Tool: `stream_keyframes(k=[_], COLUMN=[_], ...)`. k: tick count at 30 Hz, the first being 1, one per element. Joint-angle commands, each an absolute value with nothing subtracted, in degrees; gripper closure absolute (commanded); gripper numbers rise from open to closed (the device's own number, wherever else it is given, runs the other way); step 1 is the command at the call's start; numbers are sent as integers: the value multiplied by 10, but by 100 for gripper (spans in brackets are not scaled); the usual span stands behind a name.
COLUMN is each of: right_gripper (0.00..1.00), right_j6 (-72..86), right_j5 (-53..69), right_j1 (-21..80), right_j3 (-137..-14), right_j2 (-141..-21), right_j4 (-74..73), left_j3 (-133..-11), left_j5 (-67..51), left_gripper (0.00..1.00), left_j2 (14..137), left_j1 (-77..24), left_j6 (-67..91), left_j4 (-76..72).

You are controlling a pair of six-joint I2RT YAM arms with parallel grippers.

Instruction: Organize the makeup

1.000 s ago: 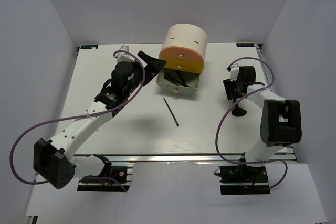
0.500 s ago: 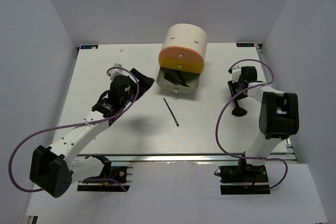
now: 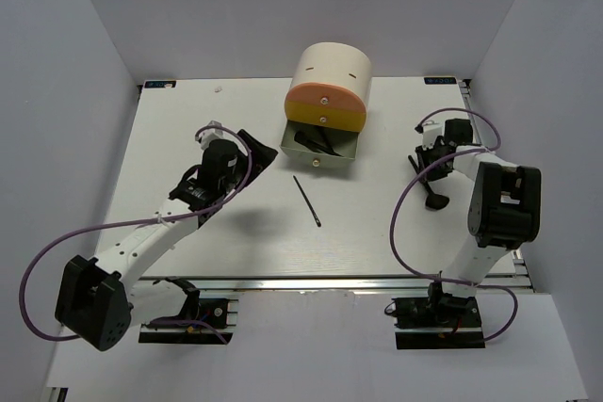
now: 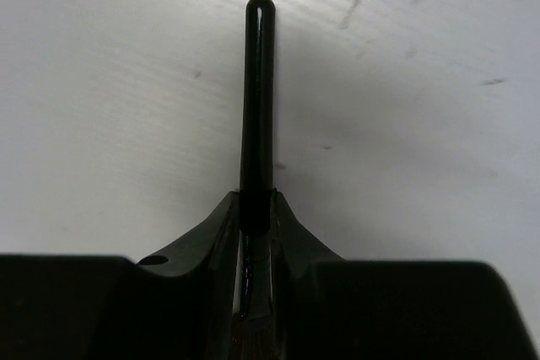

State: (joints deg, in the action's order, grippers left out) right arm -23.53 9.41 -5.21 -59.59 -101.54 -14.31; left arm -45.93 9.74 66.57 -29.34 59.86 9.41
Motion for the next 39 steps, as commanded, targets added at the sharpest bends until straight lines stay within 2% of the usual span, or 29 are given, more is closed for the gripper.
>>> stream_keyframes(k=[1, 5, 9, 12, 18, 21, 25, 30, 33, 37, 39], right_gripper=[100, 100, 100, 100, 100, 100, 100, 100, 93, 71, 63], right_j6=[-278, -408, -496, -512, -485, -465, -477, -511, -510, -490, -480], right_j5=[236, 433, 494, 474, 326, 252, 207, 171, 157, 137, 129], right_j1=[-62, -62, -4, 87, 272, 308, 316, 317, 318, 318, 318], right_j3=[-622, -626, -628, -649, -705, -827, -930, -974, -972, -947, -940], right_j2=[-995, -865, -795, -778, -826, -933, -1023, -1084, -1105, -1103, -1102], right_j4=[-257, -298, -313, -308, -190, -192, -212, -222, -234, -229, -226], left_j3=[-443, -415, -396, -398, -413, -423, -440, -465, -471, -466, -464], left_j5=[88, 77, 42, 28, 1, -28, -45, -62, -64, -63, -62], left_gripper=[2, 2, 2, 2, 3, 4, 7, 12, 14, 14, 14], left_j2=[672, 696, 729, 757, 806, 829, 856, 885, 893, 889, 887], left_j1=[-291, -291, -291, -291, -290, -291, -290, -292, -292, -292, -292], left_j6=[607, 646, 689, 693, 696, 700, 702, 697, 695, 694, 694], left_j4=[94, 88, 64, 55, 39, 38, 46, 55, 61, 64, 65])
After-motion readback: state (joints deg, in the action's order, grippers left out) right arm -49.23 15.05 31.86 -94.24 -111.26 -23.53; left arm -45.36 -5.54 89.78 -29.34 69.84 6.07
